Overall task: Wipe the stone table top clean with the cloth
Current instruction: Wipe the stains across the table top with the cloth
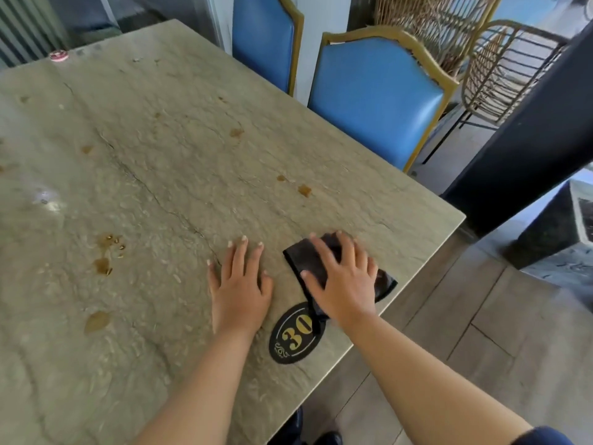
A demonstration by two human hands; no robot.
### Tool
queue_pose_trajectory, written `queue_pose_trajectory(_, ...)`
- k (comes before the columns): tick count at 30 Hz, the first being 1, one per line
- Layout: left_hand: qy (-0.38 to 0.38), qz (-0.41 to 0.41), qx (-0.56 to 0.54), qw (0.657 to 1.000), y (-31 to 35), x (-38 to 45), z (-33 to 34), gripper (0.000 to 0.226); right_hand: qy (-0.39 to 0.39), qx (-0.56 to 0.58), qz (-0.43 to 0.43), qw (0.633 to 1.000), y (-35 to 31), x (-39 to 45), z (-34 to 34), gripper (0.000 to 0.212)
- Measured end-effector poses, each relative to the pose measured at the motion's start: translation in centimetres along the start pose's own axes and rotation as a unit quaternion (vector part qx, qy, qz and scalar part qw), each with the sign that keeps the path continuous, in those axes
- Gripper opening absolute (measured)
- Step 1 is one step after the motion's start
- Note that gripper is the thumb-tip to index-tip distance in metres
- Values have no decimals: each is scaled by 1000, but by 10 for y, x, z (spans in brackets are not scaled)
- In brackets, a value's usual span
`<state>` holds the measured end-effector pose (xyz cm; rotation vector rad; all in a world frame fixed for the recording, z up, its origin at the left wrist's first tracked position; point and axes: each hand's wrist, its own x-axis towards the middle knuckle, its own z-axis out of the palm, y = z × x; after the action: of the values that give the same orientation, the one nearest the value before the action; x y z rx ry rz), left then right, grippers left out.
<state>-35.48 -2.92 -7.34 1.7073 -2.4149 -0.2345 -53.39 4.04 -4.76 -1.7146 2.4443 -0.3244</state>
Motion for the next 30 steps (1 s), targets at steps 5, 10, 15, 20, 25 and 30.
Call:
queue_pose_trajectory(5, 3, -5, 9, 1000, 2, 2, -1, 57, -40, -50, -37, 997, 6, 12, 12, 55)
queue_pose_trajectory(10, -6, -7, 28, 1000, 2, 3, -3, 57, -57, -36, 100, 993, -2, 64, 9, 60)
queue_pose_trajectory(15, -11, -3, 27, 1000, 1, 5, -2, 61, -82, -36, -118, 989, -29, 12, 18, 57)
queue_pose_trajectory(20, -17, -1, 24, 1000, 3, 4, -4, 58, -66, -27, -131, 989, 28, 21, 6, 48)
queue_pose_trajectory(25, -12, -8, 26, 1000, 2, 5, -2, 54, -66, 1, 15, 998, 19, 80, 0, 56)
queue_pose_trajectory(30, -5, -28, 31, 999, 8, 5, 0, 53, -114, -33, -266, 957, 8, 45, 2, 56)
